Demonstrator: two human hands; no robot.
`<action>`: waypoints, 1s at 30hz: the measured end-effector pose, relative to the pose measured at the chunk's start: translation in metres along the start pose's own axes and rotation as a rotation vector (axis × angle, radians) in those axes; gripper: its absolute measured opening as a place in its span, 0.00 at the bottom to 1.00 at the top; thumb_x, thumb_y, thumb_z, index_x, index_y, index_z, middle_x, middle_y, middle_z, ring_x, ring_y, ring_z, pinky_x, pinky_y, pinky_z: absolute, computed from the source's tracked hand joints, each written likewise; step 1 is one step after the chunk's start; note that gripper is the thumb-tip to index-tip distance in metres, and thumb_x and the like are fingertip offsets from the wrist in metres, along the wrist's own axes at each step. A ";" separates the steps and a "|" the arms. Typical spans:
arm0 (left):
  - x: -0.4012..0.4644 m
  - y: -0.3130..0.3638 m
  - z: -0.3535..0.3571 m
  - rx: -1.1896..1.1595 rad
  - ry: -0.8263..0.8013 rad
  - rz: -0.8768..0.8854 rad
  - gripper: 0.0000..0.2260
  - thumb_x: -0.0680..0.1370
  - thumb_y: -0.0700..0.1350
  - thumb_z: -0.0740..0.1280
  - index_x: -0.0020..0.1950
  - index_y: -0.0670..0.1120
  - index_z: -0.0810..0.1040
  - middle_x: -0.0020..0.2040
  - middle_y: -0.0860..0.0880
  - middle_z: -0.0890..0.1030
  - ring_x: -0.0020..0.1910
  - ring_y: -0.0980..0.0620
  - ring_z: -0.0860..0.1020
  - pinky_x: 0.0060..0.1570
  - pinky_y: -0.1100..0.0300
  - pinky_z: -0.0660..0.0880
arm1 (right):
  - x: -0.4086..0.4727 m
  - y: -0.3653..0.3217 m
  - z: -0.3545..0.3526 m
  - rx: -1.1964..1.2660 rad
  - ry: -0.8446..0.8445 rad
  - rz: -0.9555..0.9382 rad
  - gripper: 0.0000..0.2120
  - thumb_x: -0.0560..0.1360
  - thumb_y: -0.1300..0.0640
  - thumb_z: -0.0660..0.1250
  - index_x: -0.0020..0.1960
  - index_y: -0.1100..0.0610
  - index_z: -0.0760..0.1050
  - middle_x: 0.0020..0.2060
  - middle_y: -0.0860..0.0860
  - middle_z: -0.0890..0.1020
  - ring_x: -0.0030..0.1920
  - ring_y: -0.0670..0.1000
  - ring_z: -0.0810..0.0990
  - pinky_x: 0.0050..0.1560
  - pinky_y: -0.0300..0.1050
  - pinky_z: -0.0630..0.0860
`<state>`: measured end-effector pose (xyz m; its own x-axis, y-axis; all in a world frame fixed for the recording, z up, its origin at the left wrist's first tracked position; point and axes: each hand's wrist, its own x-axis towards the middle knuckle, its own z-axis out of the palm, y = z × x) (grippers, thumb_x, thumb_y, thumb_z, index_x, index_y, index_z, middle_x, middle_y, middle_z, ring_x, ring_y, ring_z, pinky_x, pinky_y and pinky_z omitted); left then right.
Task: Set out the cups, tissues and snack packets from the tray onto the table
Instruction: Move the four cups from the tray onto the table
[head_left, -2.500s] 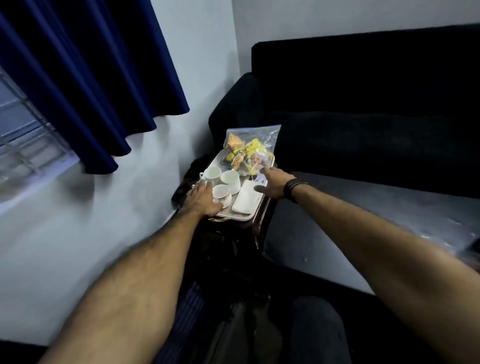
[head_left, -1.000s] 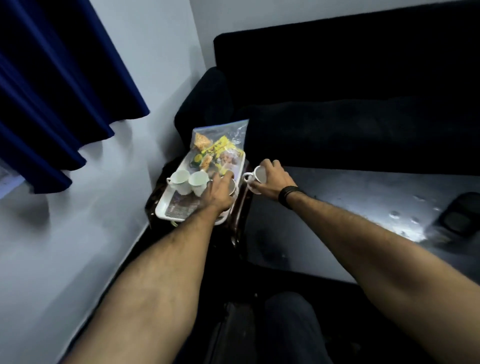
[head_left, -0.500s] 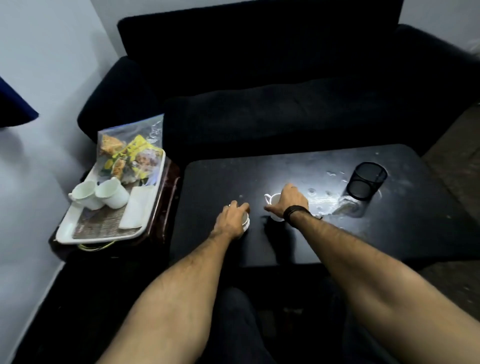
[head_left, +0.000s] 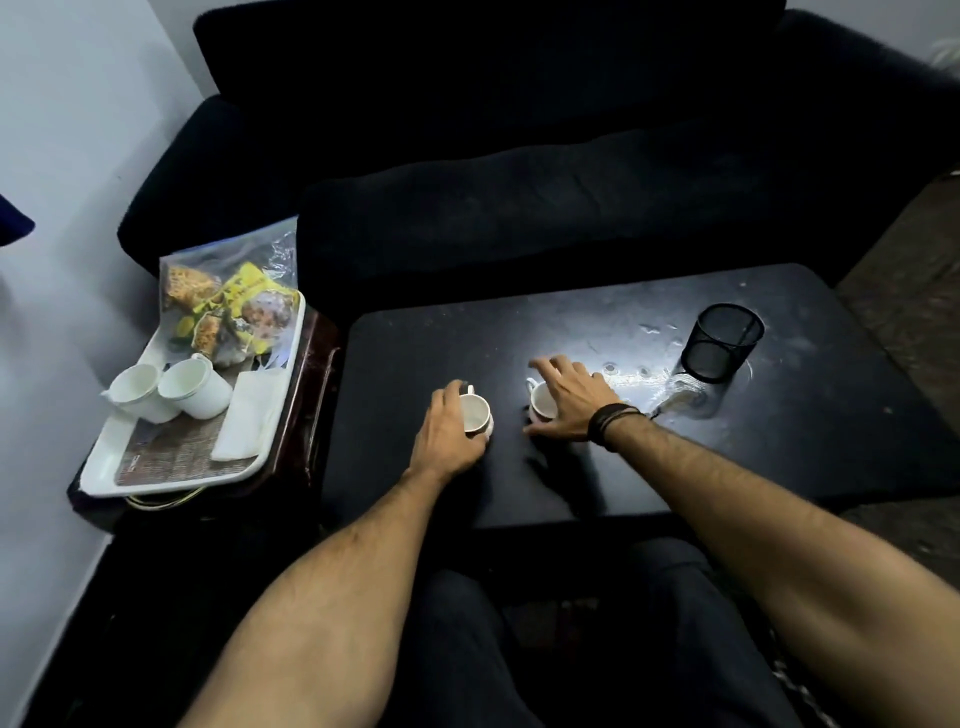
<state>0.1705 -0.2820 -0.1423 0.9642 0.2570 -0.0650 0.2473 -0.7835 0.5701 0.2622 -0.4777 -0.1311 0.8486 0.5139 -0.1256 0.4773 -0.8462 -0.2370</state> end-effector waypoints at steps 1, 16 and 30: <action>0.000 -0.003 -0.002 -0.006 -0.017 -0.042 0.33 0.71 0.57 0.72 0.72 0.48 0.64 0.67 0.46 0.70 0.63 0.45 0.74 0.59 0.50 0.75 | -0.002 0.004 -0.002 0.009 -0.033 -0.059 0.39 0.65 0.36 0.70 0.69 0.49 0.61 0.63 0.55 0.71 0.59 0.61 0.76 0.55 0.57 0.76; 0.028 0.012 0.017 -0.115 0.014 -0.136 0.25 0.71 0.54 0.74 0.62 0.45 0.73 0.60 0.44 0.76 0.59 0.43 0.76 0.55 0.52 0.74 | 0.018 -0.004 0.011 0.375 0.132 0.269 0.26 0.62 0.43 0.72 0.53 0.56 0.70 0.50 0.53 0.79 0.51 0.57 0.78 0.49 0.50 0.78; 0.060 0.017 0.025 -0.091 -0.020 -0.125 0.25 0.71 0.54 0.74 0.61 0.44 0.72 0.60 0.43 0.77 0.59 0.41 0.76 0.55 0.50 0.75 | 0.038 -0.003 0.007 0.392 0.176 0.340 0.25 0.62 0.48 0.76 0.52 0.57 0.69 0.50 0.54 0.79 0.51 0.57 0.79 0.46 0.50 0.78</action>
<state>0.2353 -0.2941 -0.1573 0.9283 0.3374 -0.1562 0.3569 -0.6909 0.6286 0.2909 -0.4547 -0.1418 0.9816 0.1612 -0.1026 0.0776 -0.8271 -0.5567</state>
